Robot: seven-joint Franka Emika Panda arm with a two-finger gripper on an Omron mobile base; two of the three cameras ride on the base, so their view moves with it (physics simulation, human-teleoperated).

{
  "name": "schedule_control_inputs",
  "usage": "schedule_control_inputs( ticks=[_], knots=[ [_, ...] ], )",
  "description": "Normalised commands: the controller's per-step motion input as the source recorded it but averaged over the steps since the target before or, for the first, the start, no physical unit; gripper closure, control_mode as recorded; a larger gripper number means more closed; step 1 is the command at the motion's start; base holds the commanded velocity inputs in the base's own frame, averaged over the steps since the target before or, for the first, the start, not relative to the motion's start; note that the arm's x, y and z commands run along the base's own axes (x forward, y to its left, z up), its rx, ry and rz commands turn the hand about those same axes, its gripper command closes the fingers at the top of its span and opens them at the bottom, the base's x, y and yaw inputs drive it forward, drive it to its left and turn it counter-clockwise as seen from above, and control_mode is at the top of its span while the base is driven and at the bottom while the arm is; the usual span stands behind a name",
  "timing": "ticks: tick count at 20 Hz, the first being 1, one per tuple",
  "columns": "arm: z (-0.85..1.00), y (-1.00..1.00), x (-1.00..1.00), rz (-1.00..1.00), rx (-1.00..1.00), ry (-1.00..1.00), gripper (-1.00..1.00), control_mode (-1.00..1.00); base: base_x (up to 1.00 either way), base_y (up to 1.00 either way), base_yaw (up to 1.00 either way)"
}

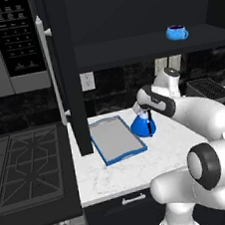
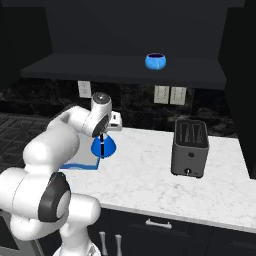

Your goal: Pick the kettle from the counter and place it on the tray. Then pick the mug from the cabinet and place it on the tray. Then close the cabinet doors.

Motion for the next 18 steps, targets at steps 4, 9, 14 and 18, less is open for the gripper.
schedule_control_inputs(
  ticks=[4, 9, 14, 18],
  knots=[
    [0.47, 1.00, -0.10, -0.02, -0.07, -0.17, 1.00, -1.00, 0.00, 0.00, 0.00],
    [0.14, 0.38, 0.01, -0.03, 0.00, 0.03, 1.00, -1.00, 0.00, 0.00, 0.00],
    [-0.03, 0.04, 0.07, 0.00, -0.02, 0.00, 1.00, -1.00, 0.00, 0.00, 0.00],
    [-0.23, 0.30, 0.34, -0.01, 0.00, 0.00, 1.00, -1.00, 0.00, 0.00, 0.00]
  ],
)
